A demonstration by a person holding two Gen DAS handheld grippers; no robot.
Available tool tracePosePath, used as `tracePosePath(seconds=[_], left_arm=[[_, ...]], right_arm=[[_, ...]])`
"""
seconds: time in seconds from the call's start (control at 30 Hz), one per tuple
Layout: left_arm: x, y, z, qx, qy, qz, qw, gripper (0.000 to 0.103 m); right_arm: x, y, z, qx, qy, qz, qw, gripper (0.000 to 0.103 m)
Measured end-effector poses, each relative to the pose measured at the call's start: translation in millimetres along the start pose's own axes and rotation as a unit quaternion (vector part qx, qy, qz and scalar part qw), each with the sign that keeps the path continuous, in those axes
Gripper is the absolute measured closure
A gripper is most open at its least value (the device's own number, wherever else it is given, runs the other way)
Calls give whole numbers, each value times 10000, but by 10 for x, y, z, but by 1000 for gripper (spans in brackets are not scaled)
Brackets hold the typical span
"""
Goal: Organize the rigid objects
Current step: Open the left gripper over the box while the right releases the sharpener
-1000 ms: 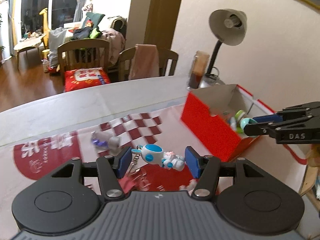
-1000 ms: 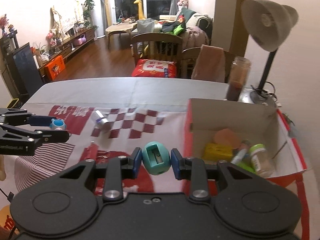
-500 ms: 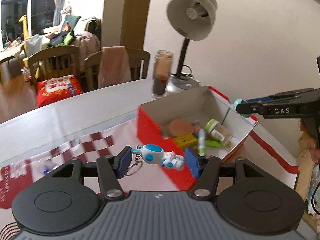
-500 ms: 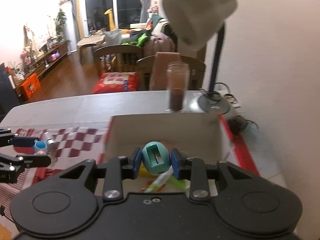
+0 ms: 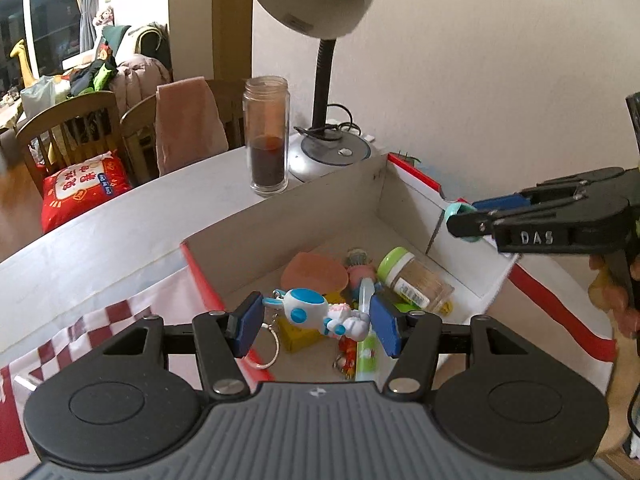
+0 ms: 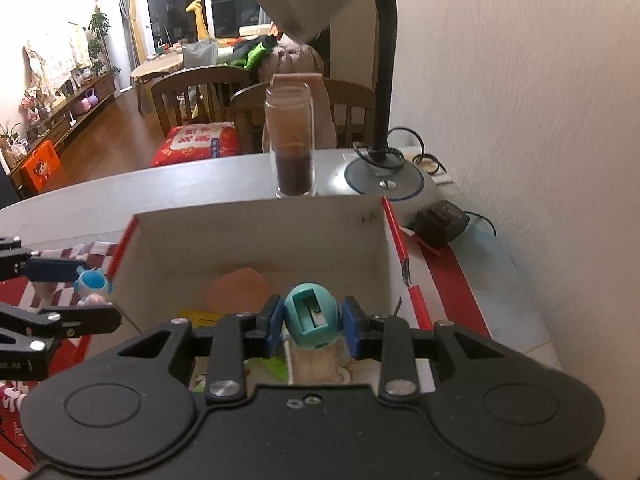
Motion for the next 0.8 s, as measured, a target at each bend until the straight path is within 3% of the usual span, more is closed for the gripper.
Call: tracePosePath(seconds=[0.3,0.57,0.8], left_arm=[[-201,631,-29,-229,92,-355,9991,45],[-121,1053,-21,-321,175,-813,9960,45],[34,1218,-40,-386,204,-1162,9923,45]], right_arm=[[-28,472,114,6,-203,-284,9994,72],[30,818,130,43,-457,-535,9975,72],[82,841,116,-13,-591,-602,9964,73]])
Point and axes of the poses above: each gripper's, at about its wrist camera, not at the fingertips, and y roughly the way its jaws point, z to its right, x to its underside, the point moved 9 cm from there along y, roughly the way its jaws point, and after that the axes turned 8 degrees about y, right-handed, at the moved point
